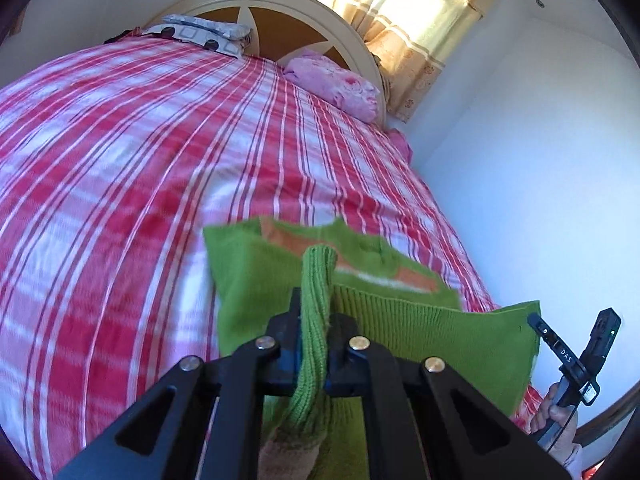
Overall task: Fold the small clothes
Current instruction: 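Carry the held hem over onto the collar with both grippers and release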
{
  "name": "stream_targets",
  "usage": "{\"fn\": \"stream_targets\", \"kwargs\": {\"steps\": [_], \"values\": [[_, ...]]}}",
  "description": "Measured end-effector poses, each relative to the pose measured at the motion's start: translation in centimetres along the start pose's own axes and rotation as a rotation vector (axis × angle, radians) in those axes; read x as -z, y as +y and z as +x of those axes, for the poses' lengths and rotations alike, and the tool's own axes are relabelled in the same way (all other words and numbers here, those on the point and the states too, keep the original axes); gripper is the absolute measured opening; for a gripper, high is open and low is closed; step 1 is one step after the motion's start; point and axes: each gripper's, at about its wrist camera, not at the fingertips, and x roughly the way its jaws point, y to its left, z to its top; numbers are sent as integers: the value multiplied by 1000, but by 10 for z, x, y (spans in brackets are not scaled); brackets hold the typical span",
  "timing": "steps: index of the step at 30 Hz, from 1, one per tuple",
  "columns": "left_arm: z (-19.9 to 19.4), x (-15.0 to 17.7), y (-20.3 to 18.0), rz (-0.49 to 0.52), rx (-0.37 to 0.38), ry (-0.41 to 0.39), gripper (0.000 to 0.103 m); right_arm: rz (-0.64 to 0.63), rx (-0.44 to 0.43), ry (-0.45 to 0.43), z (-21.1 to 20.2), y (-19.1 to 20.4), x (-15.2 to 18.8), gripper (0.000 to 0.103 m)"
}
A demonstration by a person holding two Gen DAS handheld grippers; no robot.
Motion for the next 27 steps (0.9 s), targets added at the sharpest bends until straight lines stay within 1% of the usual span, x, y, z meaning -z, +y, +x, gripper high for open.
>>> {"fn": "stream_targets", "kwargs": {"steps": [4,7,9,11,13,14,15,16,18,19,21,23,24,26,27], "values": [[23,-36,-1,11,-30,-21,7,-18,29,-6,36,-2,-35,6],[39,-57,5,-15,-32,-42,7,-22,44,-19,67,-3,-56,6],[57,-69,13,-29,-57,-52,7,-42,47,-15,93,-1,-65,6],[73,-72,20,-48,-75,-52,7,-55,39,-7,119,1,-65,6],[90,-69,26,-43,-133,-54,7,-82,51,9,147,2,-58,6],[98,-65,27,-26,-160,-40,7,-116,87,34,166,2,-50,6],[110,-59,30,-15,-177,1,7,-136,125,72,182,1,-41,6],[119,-53,33,-10,-177,47,7,-136,153,117,195,-3,-32,6],[127,-45,39,-5,-160,109,7,-107,152,191,213,-12,-18,6],[126,-43,41,5,-149,124,7,-89,149,220,219,-16,-15,6],[122,-42,41,39,-133,142,11,-70,143,217,219,-20,-18,6],[119,-39,36,79,-122,168,23,-76,143,212,218,-19,-16,7],[120,-37,33,109,-114,194,26,-82,144,215,218,-18,-14,7],[124,-35,29,140,-104,235,38,-85,145,216,221,-17,-15,7],[129,-33,28,150,-104,259,40,-84,145,213,221,-18,-14,7]]}}
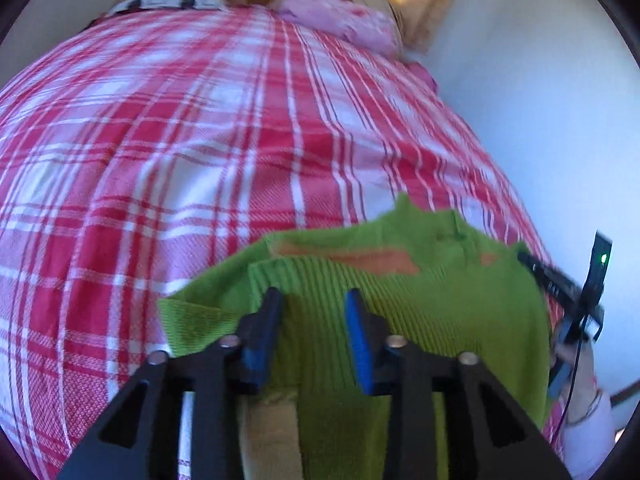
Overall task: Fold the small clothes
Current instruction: 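Carry the held hem over onto the collar with both grippers and release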
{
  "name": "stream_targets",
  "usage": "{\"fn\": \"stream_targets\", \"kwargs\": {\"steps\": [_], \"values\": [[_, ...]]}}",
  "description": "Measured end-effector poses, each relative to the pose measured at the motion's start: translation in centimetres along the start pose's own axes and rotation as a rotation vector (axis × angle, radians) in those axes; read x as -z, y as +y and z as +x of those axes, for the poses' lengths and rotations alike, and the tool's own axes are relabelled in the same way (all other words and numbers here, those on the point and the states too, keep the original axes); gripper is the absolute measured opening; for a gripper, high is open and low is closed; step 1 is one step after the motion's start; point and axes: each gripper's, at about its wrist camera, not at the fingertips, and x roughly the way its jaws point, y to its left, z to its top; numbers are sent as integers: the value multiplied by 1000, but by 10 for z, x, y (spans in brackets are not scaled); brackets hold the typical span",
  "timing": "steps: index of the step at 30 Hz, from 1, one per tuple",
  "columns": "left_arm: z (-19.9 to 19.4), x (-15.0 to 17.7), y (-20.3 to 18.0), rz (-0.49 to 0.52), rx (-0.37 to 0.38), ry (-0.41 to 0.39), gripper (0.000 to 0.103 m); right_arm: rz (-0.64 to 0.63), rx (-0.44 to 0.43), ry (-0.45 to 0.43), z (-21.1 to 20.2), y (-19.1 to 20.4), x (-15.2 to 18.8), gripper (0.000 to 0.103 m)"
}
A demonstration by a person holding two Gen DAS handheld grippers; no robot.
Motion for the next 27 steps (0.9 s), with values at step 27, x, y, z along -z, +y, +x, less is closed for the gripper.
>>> {"fn": "stream_targets", "kwargs": {"steps": [27], "values": [[-18,-12,1,-53,-11,-101,9,72,-43,-134,-39,-10,1,7]]}}
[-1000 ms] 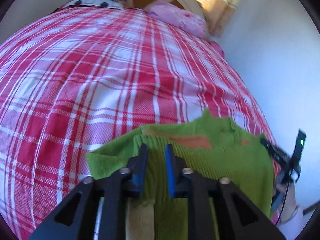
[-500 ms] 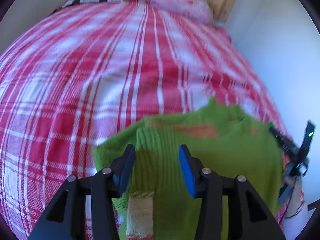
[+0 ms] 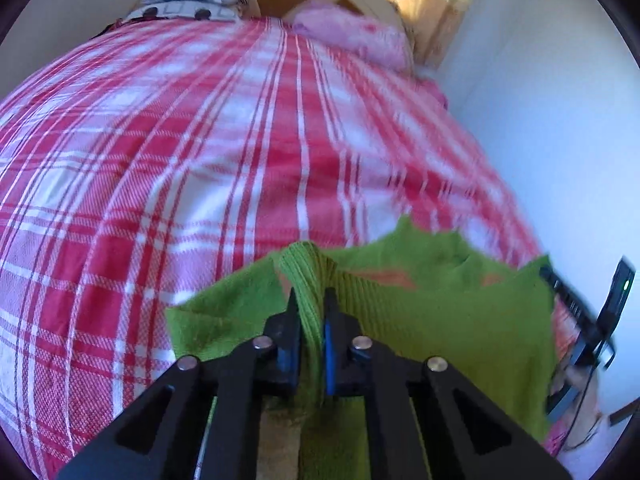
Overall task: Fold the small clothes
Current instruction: 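Carry the held hem over onto the collar with both grippers and release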
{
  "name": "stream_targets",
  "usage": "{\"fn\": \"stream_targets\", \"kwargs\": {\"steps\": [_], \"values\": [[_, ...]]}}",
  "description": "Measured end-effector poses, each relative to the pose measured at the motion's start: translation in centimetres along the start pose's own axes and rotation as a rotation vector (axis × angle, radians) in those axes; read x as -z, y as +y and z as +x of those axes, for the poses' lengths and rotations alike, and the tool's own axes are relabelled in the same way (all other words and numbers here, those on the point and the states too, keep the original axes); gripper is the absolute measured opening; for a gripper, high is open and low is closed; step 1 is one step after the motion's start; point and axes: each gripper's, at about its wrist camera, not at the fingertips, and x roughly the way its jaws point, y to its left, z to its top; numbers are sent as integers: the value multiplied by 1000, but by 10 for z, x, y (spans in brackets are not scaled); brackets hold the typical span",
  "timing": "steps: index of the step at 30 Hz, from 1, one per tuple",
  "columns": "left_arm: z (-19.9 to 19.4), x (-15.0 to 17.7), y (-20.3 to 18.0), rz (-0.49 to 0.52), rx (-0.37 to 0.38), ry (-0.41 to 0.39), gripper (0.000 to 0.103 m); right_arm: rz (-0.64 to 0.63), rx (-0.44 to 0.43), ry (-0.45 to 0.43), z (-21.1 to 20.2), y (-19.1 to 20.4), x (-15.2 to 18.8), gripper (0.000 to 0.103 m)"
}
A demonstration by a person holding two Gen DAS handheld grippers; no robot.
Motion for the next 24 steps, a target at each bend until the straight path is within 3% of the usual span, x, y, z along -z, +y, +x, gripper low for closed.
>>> {"fn": "stream_targets", "kwargs": {"steps": [6,9,11,12,17,19,20,22,24], "values": [[6,-26,5,-70,-25,-47,9,-19,0,-85,-18,4,-32,7],[32,-22,16,-103,-61,-35,9,-62,59,-39,16,10,-29,7],[49,-13,24,-109,-84,0,14,-64,91,67,52,5,-12,7],[51,-10,26,-103,-76,-25,14,-22,71,163,70,-3,-9,7],[52,-13,24,-85,-110,-13,25,89,-14,184,74,-26,-10,8],[52,-14,26,-97,-105,-8,27,113,-6,188,74,-28,-9,21],[50,-13,26,-98,-100,-3,28,128,3,188,73,-30,-9,29],[42,-17,26,-100,-113,33,34,188,-44,152,60,-40,-9,29],[13,-18,22,-62,-90,-9,34,276,-40,17,16,-57,-11,29]]}}
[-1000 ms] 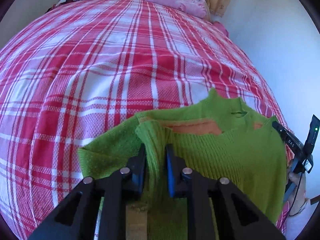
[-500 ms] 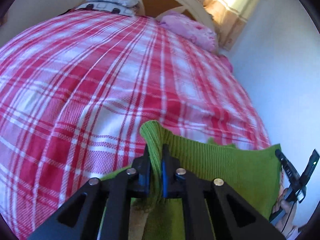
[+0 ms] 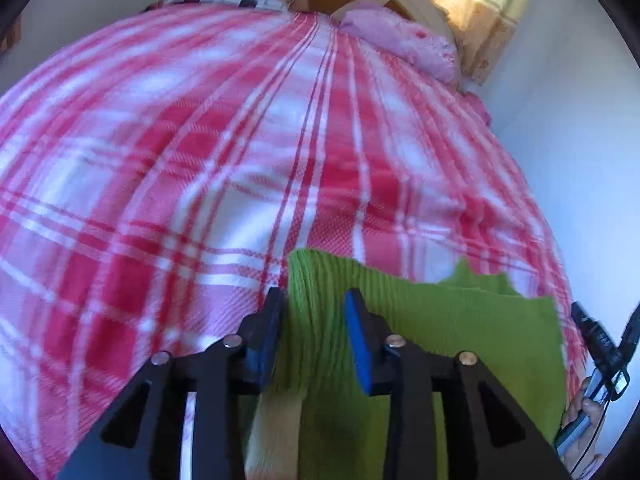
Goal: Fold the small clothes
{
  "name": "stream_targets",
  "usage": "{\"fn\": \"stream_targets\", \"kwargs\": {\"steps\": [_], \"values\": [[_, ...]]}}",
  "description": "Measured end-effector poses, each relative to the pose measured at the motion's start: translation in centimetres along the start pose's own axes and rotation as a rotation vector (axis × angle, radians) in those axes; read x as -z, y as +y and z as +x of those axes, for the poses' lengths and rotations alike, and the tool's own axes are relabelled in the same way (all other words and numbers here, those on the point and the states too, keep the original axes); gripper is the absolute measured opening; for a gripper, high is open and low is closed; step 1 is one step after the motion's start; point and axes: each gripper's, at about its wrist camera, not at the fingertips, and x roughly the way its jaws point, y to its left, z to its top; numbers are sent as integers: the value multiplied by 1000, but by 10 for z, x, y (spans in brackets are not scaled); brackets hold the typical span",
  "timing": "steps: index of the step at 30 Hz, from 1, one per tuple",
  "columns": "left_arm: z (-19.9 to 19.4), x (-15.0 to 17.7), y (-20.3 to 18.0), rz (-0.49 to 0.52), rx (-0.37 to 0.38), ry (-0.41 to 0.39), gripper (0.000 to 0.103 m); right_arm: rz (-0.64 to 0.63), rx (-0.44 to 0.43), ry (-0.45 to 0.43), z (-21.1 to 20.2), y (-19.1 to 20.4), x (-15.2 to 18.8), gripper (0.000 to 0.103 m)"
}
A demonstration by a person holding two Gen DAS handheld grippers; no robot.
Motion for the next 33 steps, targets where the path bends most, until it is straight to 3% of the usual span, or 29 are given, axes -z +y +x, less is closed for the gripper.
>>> {"fn": "stream_targets", "kwargs": {"steps": [2,4,9,12,14,16,18,20,28,33], "values": [[-26,7,-4,53,8,-46,41,-7,-12,-61,-37,-2,1,29],[-51,25,-11,103,14,-72,51,-107,8,-33,-63,6,13,29],[-72,86,-32,206,67,-27,52,-290,-38,54,-104,33,69,29],[-75,118,-48,283,20,-27,54,-390,-3,115,-105,44,107,29],[-69,134,-51,287,4,-7,59,-380,19,187,-98,37,127,28],[-68,146,-49,289,-22,-27,60,-361,16,191,-100,29,135,27],[-72,151,-50,306,-20,-44,68,-338,29,223,-105,26,140,27],[-72,155,-49,318,-20,-37,74,-356,48,214,-114,26,153,27],[-71,169,-46,332,-54,-39,78,-340,69,183,-137,20,169,27],[-85,180,-32,257,-58,-70,78,-317,39,171,-139,15,167,27]]}}
